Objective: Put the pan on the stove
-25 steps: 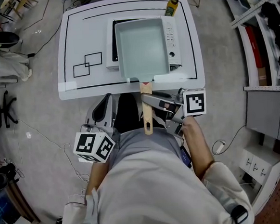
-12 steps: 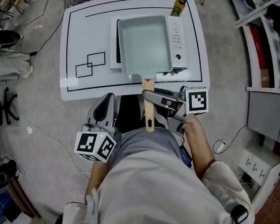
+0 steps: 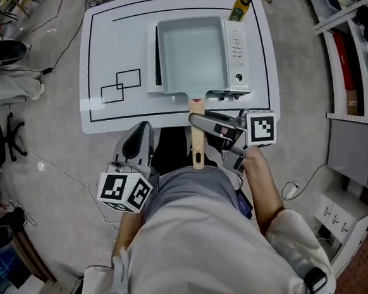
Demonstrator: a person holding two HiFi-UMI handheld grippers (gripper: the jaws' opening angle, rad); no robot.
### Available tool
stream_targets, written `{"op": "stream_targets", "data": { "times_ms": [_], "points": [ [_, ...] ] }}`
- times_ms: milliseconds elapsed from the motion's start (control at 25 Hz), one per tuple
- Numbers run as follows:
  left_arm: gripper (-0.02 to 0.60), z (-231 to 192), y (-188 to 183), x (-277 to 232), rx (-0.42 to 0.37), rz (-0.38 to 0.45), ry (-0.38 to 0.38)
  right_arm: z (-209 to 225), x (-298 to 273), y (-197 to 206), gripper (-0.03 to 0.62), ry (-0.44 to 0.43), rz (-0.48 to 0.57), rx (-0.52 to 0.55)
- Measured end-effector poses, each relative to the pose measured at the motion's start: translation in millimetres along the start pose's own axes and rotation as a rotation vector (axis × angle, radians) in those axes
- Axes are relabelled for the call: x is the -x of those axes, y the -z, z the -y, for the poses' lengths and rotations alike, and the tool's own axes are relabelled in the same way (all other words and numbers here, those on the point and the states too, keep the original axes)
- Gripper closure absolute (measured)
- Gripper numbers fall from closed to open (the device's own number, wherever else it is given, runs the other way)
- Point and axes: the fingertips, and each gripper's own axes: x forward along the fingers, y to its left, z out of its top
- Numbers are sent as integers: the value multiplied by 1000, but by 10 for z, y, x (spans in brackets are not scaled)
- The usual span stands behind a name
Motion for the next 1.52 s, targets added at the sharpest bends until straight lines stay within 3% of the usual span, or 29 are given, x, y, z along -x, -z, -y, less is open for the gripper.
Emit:
{"op": "stream_targets", "data": {
  "times_ms": [1520],
  "points": [
    [575,-375,61,-279,17,-71,-39,504,-218,-257,428,20,-7,-74]
  ]
}}
